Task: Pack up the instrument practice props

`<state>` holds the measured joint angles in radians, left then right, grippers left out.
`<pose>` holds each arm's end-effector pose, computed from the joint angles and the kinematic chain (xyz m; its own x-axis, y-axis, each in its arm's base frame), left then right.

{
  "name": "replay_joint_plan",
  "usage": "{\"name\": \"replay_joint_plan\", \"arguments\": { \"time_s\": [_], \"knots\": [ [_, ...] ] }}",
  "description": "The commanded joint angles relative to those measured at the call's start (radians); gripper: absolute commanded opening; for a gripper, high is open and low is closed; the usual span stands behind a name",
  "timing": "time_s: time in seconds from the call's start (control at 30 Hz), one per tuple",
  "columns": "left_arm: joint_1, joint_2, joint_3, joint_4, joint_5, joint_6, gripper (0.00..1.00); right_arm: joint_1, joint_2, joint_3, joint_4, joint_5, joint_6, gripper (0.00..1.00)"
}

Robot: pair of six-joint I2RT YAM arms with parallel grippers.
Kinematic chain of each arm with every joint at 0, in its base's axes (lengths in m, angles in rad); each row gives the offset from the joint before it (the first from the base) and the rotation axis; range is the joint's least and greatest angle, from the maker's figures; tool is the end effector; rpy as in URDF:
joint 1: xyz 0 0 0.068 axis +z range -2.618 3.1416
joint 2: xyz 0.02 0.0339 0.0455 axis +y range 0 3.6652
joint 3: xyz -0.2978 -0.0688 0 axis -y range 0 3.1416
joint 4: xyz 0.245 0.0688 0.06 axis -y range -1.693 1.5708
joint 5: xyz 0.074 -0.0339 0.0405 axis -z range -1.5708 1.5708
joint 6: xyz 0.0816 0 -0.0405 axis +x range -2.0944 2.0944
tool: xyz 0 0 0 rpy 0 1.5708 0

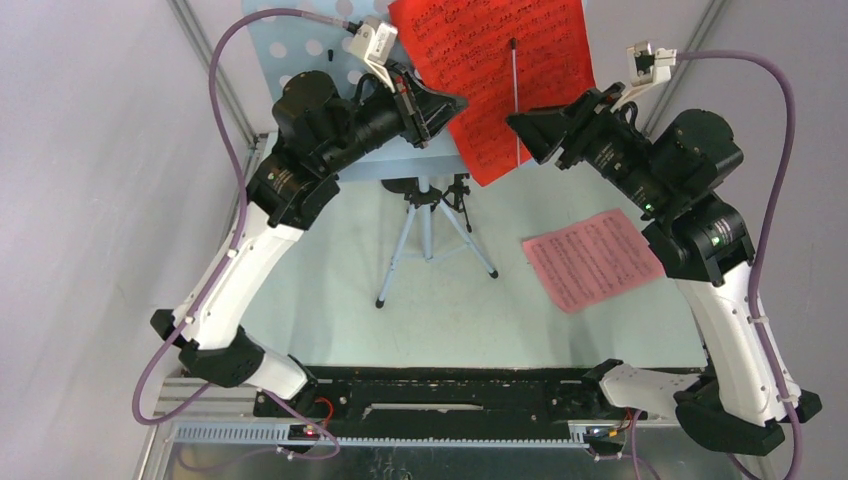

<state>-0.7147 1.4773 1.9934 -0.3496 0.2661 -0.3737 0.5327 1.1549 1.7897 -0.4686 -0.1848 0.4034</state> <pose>0.2324 -0.2301 0.6084 -0.1858 -0.3051 -0.9340 0.8167 0.4805 -0.3194 0.1763 0.1213 0.6050 -0.1262 0.3735 -0.9190 -0.6587 0.6612 0.3592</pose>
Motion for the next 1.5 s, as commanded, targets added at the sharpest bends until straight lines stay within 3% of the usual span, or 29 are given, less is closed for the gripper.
{"name": "replay_joint_plan", "arguments": {
  "time_s": [0.0,0.27,0.53,0.6,0.83,1.23,1.47],
  "knots": [
    [0.007,-0.043,0.042,0.028,-0.009,0.026,0.02,0.010,0.028,0.050,0.032,0.005,-0.016,0.59],
    [0.009,-0.067,0.041,0.020,-0.029,0.043,0.00,0.019,0.069,0.078,0.049,0.011,-0.026,0.54],
    [0.011,-0.063,0.040,0.018,-0.021,0.040,0.00,0.029,0.089,0.086,0.081,-0.007,-0.036,0.34],
    [0.011,-0.063,0.041,0.018,-0.021,0.039,0.00,0.033,0.086,0.082,0.091,-0.010,-0.050,0.21],
    [0.017,-0.069,0.054,-0.013,-0.053,0.035,0.00,0.036,-0.019,-0.091,0.280,-0.024,-0.080,0.02],
    [0.029,-0.149,0.065,-0.113,-0.166,0.085,0.00,0.037,-0.047,-0.118,0.301,0.030,-0.105,0.01],
    [0.029,-0.290,-0.005,-0.174,-0.214,0.130,0.00,0.036,-0.041,-0.124,0.313,0.035,-0.113,0.05]
  ]
}}
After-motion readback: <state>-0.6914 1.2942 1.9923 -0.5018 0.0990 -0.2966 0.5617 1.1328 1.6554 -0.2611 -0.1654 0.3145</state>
